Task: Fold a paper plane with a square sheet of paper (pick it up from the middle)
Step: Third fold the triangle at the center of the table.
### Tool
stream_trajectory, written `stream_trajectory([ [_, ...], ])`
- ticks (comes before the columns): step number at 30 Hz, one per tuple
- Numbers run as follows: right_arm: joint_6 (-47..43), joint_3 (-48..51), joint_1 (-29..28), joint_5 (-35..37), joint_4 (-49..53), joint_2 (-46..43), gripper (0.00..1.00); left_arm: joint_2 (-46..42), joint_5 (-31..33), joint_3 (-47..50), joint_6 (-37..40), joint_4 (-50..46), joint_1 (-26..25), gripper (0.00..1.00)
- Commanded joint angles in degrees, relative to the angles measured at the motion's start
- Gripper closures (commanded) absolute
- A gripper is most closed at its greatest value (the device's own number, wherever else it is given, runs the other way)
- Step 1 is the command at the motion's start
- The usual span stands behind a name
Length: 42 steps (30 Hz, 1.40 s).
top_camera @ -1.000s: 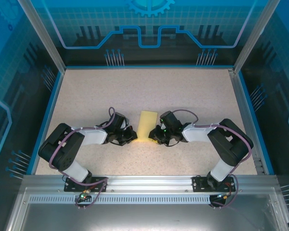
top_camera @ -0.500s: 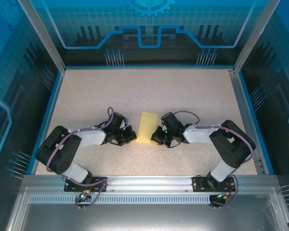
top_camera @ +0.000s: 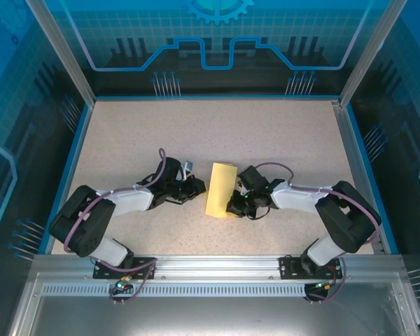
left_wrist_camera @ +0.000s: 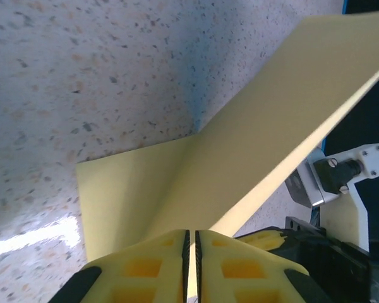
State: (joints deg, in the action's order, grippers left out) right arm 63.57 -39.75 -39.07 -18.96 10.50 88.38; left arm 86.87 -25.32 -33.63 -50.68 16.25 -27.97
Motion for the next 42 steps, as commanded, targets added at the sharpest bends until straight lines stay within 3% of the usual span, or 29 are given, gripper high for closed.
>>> stream_trajectory([
  [1,-1.61,-0.65,0.14,-1.34,1.14,-1.52,1.00,0.10,-0.09,-1.50,0.77,3.04,-0.68,0.86],
  [5,-2.34,-2.81,0.48,-0.78,-1.19,0.07,1.00,-4.09,9.35,-0.24,1.06,-1.87,-0.70,0.87],
  [7,-2.79,-4.44,0.57,-0.96,-1.78,1.82,1.00,-5.61,11.15,0.22,1.68,-2.61,-0.67,0.87],
  [16,-3.55,-9.16,1.54,-2.22,-2.42,7.54,0.99,0.39,8.77,-4.11,4.26,-2.37,-0.69,0.86],
  [25,1.14,-5.54,1.82,-2.03,-6.78,4.87,0.83,7.23,7.94,-9.00,5.54,-2.07,-0.24,0.88],
  [35,7.82,1.53,1.74,0.25,-13.39,-1.16,0.90,8.58,7.13,-8.82,5.86,-1.60,0.28,0.88],
  [42,3.44,-0.20,3.26,2.19,-3.25,-6.61,0.96,8.33,5.36,-9.20,5.80,-0.90,0.35,0.88],
])
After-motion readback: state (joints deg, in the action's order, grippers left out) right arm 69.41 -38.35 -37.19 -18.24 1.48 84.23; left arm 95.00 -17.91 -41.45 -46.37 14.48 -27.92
